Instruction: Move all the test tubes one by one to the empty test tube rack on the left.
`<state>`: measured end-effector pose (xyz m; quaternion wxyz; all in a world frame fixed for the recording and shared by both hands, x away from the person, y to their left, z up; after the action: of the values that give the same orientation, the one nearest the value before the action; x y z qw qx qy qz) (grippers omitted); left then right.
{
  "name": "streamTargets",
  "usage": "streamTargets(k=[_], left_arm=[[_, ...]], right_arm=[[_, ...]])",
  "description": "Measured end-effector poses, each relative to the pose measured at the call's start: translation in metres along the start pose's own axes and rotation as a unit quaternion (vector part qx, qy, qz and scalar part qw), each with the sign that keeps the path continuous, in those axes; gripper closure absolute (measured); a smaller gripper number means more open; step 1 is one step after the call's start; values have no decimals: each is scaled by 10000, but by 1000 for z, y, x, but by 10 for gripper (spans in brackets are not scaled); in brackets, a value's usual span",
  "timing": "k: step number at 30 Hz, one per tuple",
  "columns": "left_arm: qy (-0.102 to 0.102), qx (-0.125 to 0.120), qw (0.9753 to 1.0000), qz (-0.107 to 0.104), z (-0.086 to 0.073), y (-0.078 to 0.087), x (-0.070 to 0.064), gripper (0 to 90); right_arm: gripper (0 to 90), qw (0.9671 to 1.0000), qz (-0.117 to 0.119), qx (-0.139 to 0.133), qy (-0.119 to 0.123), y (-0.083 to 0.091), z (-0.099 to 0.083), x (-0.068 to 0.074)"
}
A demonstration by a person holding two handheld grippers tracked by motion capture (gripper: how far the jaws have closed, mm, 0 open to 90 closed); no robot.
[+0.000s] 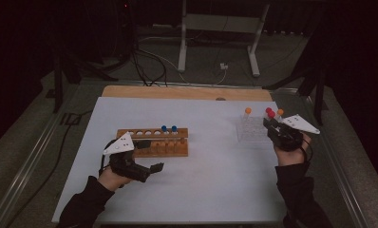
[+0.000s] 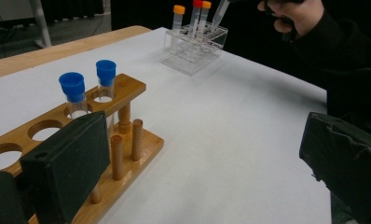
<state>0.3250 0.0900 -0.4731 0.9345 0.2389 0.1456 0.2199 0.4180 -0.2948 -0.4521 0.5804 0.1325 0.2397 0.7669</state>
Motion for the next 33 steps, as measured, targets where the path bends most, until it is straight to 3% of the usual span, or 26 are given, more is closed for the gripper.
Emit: streamTargets(k=[6,15,24,33], left_arm=[[-39,58,10000,-19,-1,-1,-2,27],[-61,106,9999,-51,1,-3,-6,27],[-85,169,9996,-208,6,-6,-13,29],[-182,168,9991,-333,16,-11,-24,29]], right_arm=[[746,9991,382,75,192,-2,-2,26],[747,9938,977,186,502,-1,-5,66],[747,9842,1563,260,788,4,-8,104],[747,9700,2068,371,1220,6,-17,152]])
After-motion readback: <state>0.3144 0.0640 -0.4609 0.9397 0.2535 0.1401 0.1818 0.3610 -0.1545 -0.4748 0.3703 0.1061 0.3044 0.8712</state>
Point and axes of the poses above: each handheld gripper's, and its own axes: y roughly backward along the jaws, z roughly out of its top, x roughly to its left, the point moved 9 cm from there along -y, roughly forward along the jaws, and after that the axes turned 10 degrees about x, right-handed, at the moved point
